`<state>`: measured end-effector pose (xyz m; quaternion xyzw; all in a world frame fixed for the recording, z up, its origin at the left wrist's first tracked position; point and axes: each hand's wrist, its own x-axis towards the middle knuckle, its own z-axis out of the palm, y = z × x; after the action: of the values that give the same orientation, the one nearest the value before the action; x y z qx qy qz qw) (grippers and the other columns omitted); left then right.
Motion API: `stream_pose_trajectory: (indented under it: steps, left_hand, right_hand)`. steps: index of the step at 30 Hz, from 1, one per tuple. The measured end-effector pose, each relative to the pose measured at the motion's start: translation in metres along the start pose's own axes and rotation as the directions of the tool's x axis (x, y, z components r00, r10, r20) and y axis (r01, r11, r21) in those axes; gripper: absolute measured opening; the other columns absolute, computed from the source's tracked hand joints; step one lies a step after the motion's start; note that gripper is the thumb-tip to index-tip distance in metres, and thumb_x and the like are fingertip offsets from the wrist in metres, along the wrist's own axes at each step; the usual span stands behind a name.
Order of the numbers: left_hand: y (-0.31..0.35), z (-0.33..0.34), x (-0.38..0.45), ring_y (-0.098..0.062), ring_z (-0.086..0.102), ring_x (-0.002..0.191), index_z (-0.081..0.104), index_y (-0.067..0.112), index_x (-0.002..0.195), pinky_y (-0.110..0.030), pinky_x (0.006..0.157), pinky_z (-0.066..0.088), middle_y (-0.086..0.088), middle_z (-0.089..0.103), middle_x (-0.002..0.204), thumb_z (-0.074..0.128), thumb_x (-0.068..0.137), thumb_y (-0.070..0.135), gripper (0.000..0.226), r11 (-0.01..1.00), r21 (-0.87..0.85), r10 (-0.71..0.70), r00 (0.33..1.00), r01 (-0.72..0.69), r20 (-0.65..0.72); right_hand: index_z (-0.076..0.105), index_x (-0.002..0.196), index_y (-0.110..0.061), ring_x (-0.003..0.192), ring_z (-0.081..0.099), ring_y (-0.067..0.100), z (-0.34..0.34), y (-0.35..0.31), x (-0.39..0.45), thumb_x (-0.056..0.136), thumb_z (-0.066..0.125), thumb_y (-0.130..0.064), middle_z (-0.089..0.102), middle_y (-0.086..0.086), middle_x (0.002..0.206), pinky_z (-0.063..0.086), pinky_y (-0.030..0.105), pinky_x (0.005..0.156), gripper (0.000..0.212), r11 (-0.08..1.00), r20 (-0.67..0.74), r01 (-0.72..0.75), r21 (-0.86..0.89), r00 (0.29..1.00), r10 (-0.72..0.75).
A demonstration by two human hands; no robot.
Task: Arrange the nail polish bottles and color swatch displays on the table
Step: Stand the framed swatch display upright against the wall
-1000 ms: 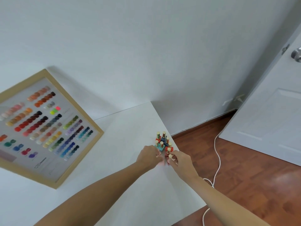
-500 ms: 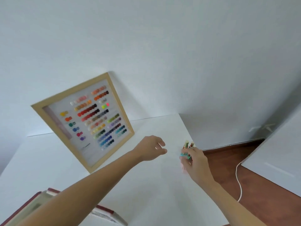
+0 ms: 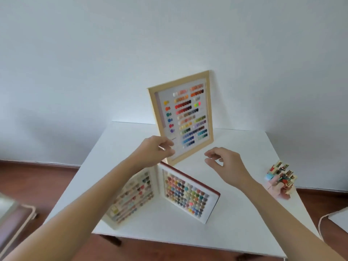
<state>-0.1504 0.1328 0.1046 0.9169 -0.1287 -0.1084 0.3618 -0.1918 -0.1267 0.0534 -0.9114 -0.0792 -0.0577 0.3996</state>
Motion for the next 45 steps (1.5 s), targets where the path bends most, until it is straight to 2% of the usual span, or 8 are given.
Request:
stream_pose_trajectory:
  steps: [8,12,25,29,33,35,39,45]
  left_hand:
    - [-0.092,-0.041,-0.090,-0.002,0.060,0.105,0.054,0.040,0.128,-0.027,0.095,0.048,0.016,0.061,0.119,0.065,0.086,0.041,0.044,0.991,0.118,-0.059,0.998,0.056,0.025]
    - [-0.121,-0.032,-0.115,-0.001,0.059,0.109,0.038,0.053,0.136,-0.028,0.096,0.050,0.024,0.058,0.128,0.058,0.091,0.039,0.051,0.987,0.151,-0.061,0.995,0.048,0.083]
    - [-0.145,-0.032,-0.121,-0.001,0.059,0.071,0.020,0.065,0.138,-0.028,0.074,0.052,0.021,0.066,0.101,0.048,0.098,0.023,0.064,0.967,0.255,0.035,0.995,-0.011,-0.089]
    - [-0.162,-0.047,-0.124,-0.015,0.067,0.085,0.028,0.059,0.140,-0.032,0.080,0.053,0.013,0.070,0.112,0.049,0.097,0.017,0.064,0.968,0.246,-0.005,0.988,0.044,-0.155]
    - [-0.183,-0.070,-0.123,0.010,0.056,0.070,0.027,0.067,0.134,-0.007,0.068,0.042,0.029,0.062,0.103,0.052,0.095,0.014,0.071,0.962,0.244,-0.066,0.970,0.124,-0.234]
    - [-0.197,-0.083,-0.122,0.008,0.056,0.069,0.028,0.065,0.135,0.000,0.064,0.036,0.033,0.059,0.102,0.053,0.093,0.012,0.072,0.955,0.248,-0.093,0.961,0.160,-0.261]
    - [-0.228,-0.110,-0.114,0.002,0.059,0.068,0.036,0.056,0.137,-0.004,0.061,0.041,0.020,0.070,0.104,0.054,0.092,0.011,0.066,0.949,0.218,-0.147,0.930,0.229,-0.336]
    - [-0.266,-0.141,-0.092,0.009,0.058,0.066,0.042,0.050,0.138,-0.007,0.053,0.041,0.019,0.067,0.092,0.052,0.091,0.005,0.066,0.948,0.153,-0.191,0.885,0.278,-0.424]
  right_hand:
    - [0.049,0.127,-0.043,0.089,0.065,-0.002,0.044,-0.041,-0.014,0.087,0.060,-0.046,0.064,-0.013,0.110,0.057,0.018,0.069,0.042,1.000,0.351,-0.021,-0.007,0.936,0.022]
    - [0.023,0.137,-0.058,0.094,0.065,0.002,0.048,-0.042,-0.016,0.092,0.057,-0.029,0.061,-0.012,0.118,0.058,0.020,0.074,0.063,0.994,0.476,0.058,-0.093,0.879,-0.006]
    - [0.007,0.135,-0.066,0.088,0.065,0.007,0.071,-0.034,0.034,0.097,0.047,-0.021,0.062,-0.008,0.112,0.061,0.026,0.075,0.071,0.955,0.519,0.251,-0.161,0.844,-0.135]
    - [0.009,0.135,-0.066,0.091,0.063,0.012,0.097,-0.047,0.063,0.098,0.046,-0.019,0.060,-0.003,0.116,0.060,0.026,0.074,0.070,0.946,0.522,0.301,-0.118,0.829,-0.199]
    - [0.010,0.138,-0.061,0.077,0.064,0.005,0.129,-0.071,0.096,0.097,0.047,-0.018,0.064,-0.003,0.111,0.061,0.024,0.068,0.069,0.926,0.535,0.361,-0.112,0.807,-0.250]
    - [0.009,0.138,-0.060,0.070,0.060,0.000,0.148,-0.082,0.115,0.097,0.047,-0.017,0.064,-0.002,0.108,0.059,0.021,0.066,0.070,0.916,0.540,0.386,-0.110,0.797,-0.271]
    - [0.011,0.140,-0.057,0.053,0.051,-0.003,0.185,-0.108,0.154,0.097,0.048,-0.015,0.066,0.004,0.114,0.047,0.010,0.051,0.070,0.897,0.551,0.428,-0.115,0.779,-0.301]
    - [0.016,0.140,-0.056,0.043,0.049,0.005,0.234,-0.143,0.209,0.096,0.048,-0.010,0.066,0.006,0.107,0.049,0.020,0.045,0.071,0.899,0.561,0.423,-0.116,0.775,-0.292]
